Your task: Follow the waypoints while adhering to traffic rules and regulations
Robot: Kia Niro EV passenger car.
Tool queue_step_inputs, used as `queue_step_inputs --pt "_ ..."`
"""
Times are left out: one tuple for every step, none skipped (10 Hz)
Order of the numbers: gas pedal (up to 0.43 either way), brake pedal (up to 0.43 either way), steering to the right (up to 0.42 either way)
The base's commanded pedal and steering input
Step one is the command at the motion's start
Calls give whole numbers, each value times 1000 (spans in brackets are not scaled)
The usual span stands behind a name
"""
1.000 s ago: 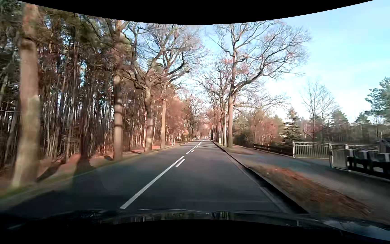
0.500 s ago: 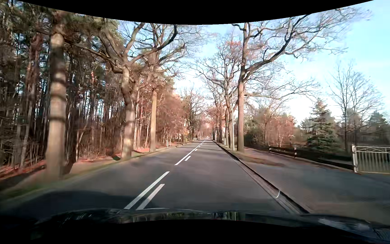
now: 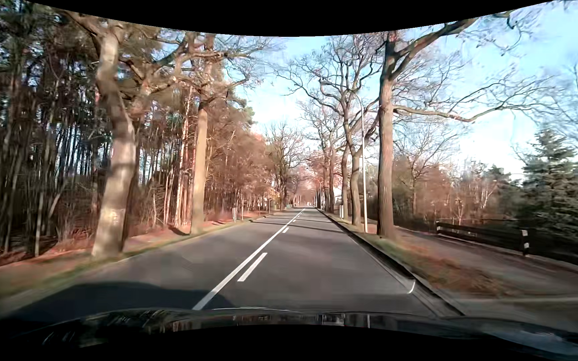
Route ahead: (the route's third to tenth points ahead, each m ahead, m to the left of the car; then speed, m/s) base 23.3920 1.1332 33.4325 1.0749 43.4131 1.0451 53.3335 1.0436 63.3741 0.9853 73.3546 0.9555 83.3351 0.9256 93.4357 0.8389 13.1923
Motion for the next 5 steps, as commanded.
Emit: queue_step_inputs --pt "118 0 5" --pt "118 0 5" --pt "118 0 5" --pt "118 0 5" --pt "118 0 5"
